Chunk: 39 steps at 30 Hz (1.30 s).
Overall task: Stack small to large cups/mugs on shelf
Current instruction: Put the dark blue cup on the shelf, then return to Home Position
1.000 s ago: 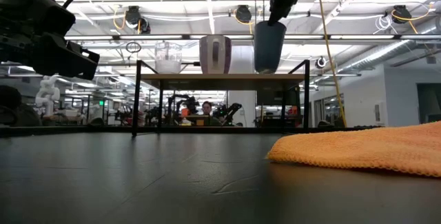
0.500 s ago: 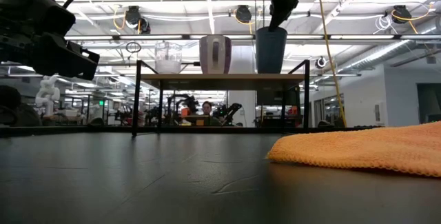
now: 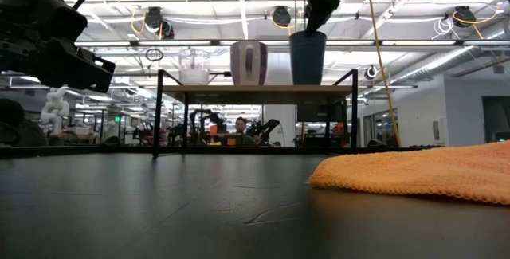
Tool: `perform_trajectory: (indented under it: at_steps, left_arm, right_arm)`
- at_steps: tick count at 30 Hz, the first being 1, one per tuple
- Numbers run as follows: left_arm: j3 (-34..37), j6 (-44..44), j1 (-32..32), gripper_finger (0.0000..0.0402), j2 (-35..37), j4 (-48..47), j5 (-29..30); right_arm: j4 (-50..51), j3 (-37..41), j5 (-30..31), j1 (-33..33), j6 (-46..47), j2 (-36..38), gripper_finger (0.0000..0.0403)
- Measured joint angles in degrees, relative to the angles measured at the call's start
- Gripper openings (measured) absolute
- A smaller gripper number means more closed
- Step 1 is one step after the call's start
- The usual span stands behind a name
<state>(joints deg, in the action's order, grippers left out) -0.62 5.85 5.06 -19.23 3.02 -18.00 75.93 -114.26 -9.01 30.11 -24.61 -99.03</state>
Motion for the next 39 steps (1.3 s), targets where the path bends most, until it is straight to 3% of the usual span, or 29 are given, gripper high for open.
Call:
perform_trajectory:
  at_steps: [22,39]
  left_arm:
    - [0.0,-0.2,0.0,0.0003,0.0,0.0,0.0]
    - [0.0,-0.3,0.0,0.0003,0.0,0.0,-0.1]
  right_arm:
    - [-2.0,0.0,0.1,0.1,1.6,-0.8,0.0002]
    - [-2.3,0.2,0.0,0.2,1.4,-0.9,0.0094]
